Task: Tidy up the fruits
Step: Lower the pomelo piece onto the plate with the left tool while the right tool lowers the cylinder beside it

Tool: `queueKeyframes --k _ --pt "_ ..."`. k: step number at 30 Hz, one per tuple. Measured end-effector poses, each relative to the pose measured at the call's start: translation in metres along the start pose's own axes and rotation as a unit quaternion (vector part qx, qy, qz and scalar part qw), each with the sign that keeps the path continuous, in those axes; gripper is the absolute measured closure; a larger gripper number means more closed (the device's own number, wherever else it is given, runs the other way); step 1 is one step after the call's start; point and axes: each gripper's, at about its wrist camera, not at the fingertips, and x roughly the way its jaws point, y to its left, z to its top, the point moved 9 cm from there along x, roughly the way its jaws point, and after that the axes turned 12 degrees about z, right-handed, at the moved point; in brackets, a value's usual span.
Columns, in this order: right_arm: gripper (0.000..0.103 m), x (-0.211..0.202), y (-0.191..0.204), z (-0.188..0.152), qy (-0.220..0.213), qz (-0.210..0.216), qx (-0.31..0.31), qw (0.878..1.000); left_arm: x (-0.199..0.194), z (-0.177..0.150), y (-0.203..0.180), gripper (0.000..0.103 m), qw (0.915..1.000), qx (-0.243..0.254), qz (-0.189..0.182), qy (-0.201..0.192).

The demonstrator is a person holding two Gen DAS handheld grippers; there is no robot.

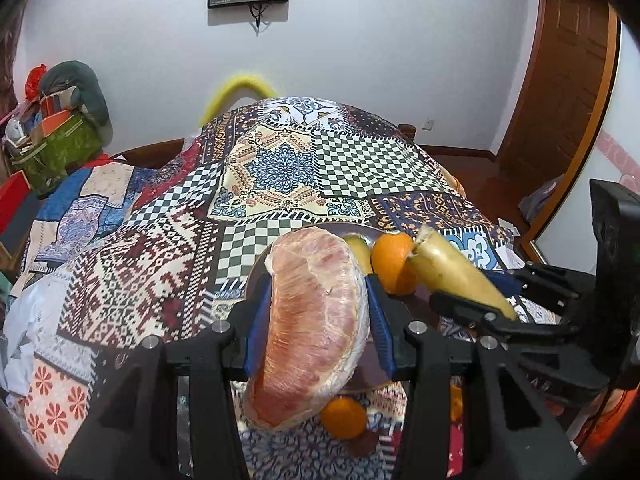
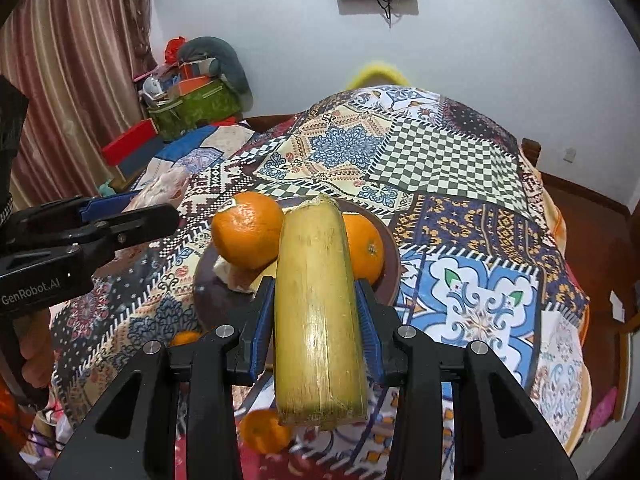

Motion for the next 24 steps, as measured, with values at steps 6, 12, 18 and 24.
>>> queueKeyframes --k 6,12,18,24 --pt "0.067 0.019 -0.002 0.007 0.005 0.009 -0.006 1.0 0.014 0.01 -0.004 0.058 1.0 0.002 -0.004 -0.001" --pt "0.067 0.029 0.002 0.017 0.001 0.017 -0.016 1.0 0.023 0.016 -0.003 0.058 1.0 0.003 -0.003 -0.002" --pt "0.068 0.035 0.004 0.02 0.004 0.014 -0.032 0.999 0.029 0.017 0.001 0.058 1.0 0.003 0.0 0.001" --pt "0.068 0.038 0.008 0.021 0.012 0.023 -0.039 0.999 0.031 0.015 -0.001 0.058 1.0 0.005 -0.001 0.004"
